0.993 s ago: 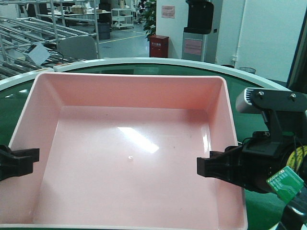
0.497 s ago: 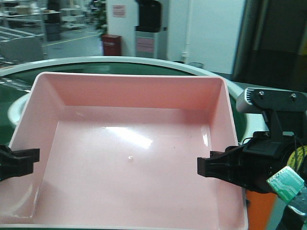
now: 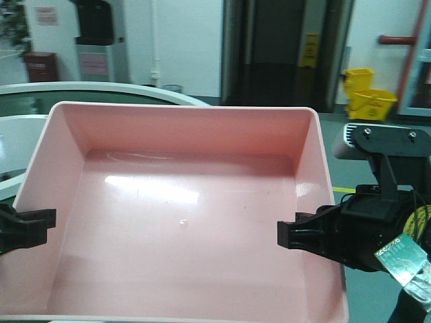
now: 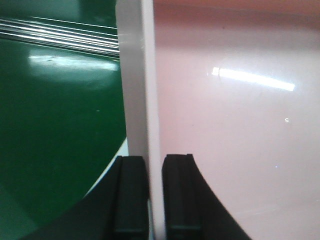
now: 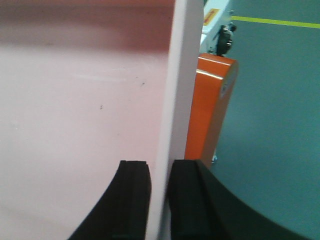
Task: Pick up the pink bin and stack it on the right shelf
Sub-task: 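Hold the pink bin with both grippers while the base drives to the table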
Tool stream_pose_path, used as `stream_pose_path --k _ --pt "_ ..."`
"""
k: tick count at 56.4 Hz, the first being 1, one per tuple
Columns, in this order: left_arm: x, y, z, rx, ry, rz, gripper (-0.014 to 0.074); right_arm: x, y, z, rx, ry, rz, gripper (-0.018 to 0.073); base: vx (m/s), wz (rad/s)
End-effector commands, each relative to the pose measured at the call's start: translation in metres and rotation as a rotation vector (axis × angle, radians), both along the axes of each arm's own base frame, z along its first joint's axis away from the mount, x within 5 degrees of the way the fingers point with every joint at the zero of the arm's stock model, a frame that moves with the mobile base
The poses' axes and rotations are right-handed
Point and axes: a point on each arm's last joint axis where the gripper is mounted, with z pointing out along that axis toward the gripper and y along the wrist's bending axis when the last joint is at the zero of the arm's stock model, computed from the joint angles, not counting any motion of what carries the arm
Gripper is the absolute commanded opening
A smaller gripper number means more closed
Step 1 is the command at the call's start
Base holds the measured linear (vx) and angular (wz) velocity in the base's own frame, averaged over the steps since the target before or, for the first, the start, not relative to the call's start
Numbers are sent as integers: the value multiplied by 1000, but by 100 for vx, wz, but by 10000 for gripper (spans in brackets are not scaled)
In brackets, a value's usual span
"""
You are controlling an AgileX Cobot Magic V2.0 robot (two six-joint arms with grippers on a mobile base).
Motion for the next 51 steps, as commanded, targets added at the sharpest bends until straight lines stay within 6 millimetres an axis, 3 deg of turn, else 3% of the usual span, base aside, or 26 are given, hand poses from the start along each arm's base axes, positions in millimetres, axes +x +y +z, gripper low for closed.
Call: stream_pose_path --k 1,51 --pt "-1 4 24 -25 -153 31 -1 -2 -10 22 -38 -116 -7 -8 -13 -58" --pt "-2 4 24 -24 -151 30 -1 -2 -10 22 -38 -116 -7 -8 1 -52"
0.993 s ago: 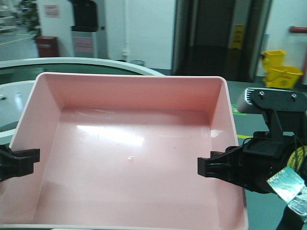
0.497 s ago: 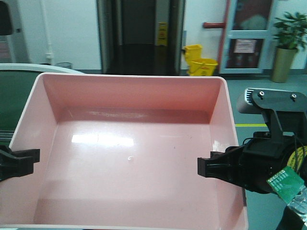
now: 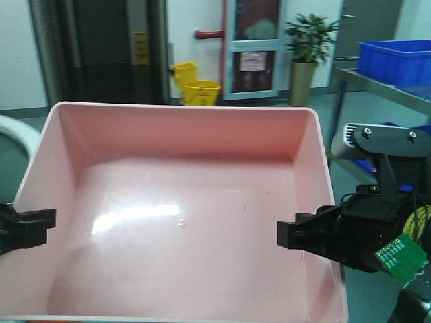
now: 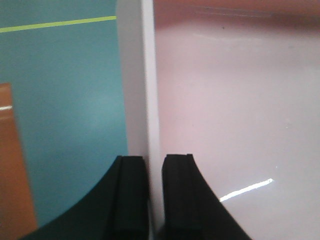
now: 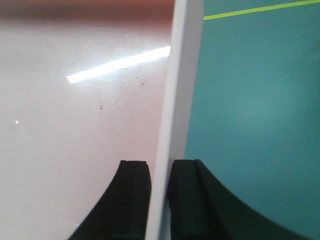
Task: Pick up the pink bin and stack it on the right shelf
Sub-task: 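Hold the pink bin with both grippers while the base drives to the table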
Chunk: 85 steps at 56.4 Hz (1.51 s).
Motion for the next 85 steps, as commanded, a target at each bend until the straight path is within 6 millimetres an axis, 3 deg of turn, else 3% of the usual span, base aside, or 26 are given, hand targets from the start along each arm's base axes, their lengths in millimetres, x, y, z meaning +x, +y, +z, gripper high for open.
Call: stream_pose_path --k 1,27,85 --pt "-2 4 24 -25 -152 31 -1 -2 -10 22 -39 -118 -7 -8 19 -58" --pt "-2 4 24 -25 -152 31 -1 -2 -10 22 -39 -118 -7 -8 25 -42" --pt "-2 4 24 -25 -152 31 -1 -2 -10 22 -39 -117 -7 -8 46 -3"
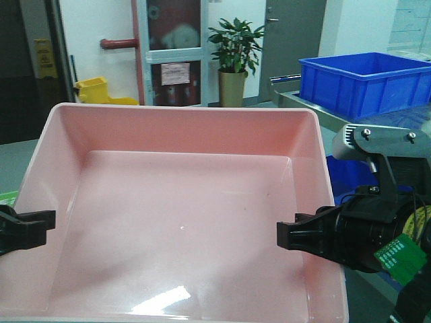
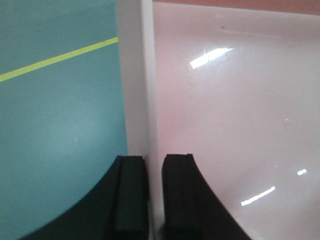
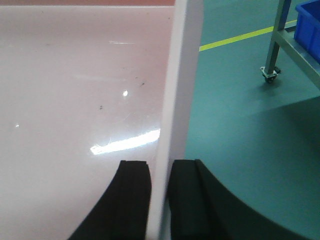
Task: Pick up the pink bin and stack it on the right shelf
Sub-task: 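Hold the pink bin with both grippers while the base drives to the table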
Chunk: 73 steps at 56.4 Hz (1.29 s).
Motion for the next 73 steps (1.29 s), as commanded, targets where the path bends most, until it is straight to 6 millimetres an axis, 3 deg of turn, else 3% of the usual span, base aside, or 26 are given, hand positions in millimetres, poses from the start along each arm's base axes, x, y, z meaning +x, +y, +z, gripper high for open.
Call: stream_pose_path --k 1,32,73 --pt "-1 4 25 -26 -157 33 -1 -2 -9 22 -38 -121 -5 -8 52 -23" --pt "-1 4 25 -26 -157 33 -1 -2 -9 22 -38 -121 -5 -8 52 -38" --pt "-1 4 25 -26 -157 33 -1 -2 -9 22 -38 -121 -5 -8 38 -59"
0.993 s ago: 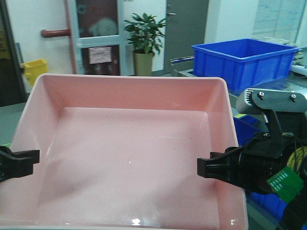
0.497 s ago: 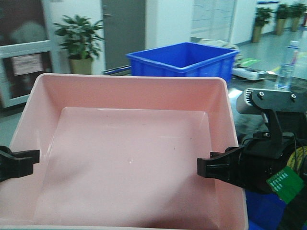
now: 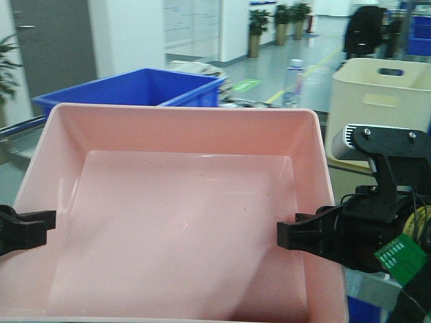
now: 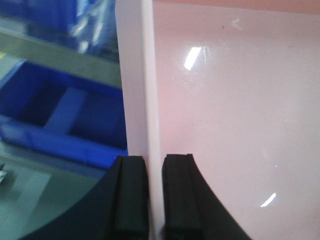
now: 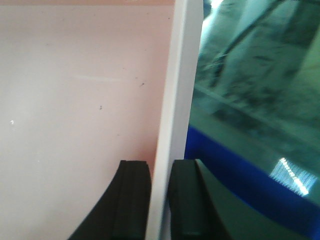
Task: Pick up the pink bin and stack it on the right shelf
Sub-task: 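Hold the pink bin with both grippers while the base drives to the table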
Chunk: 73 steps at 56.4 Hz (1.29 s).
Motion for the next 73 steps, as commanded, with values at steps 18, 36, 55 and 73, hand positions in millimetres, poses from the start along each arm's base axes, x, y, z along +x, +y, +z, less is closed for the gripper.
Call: stream_pose_path --k 18,36,55,73 --pt "-1 4 25 -26 -158 33 -1 -2 -9 22 -38 -121 -5 -8 29 -63" --pt "-1 4 24 -26 -157 33 -1 -2 -9 22 -38 -121 -5 -8 24 -66" --pt "-1 4 24 -26 -157 33 -1 -2 -9 22 -38 -121 -5 -8 8 -20" --pt "-1 4 25 -26 -158 33 -1 -2 -9 22 -36 -121 -5 -8 0 -1"
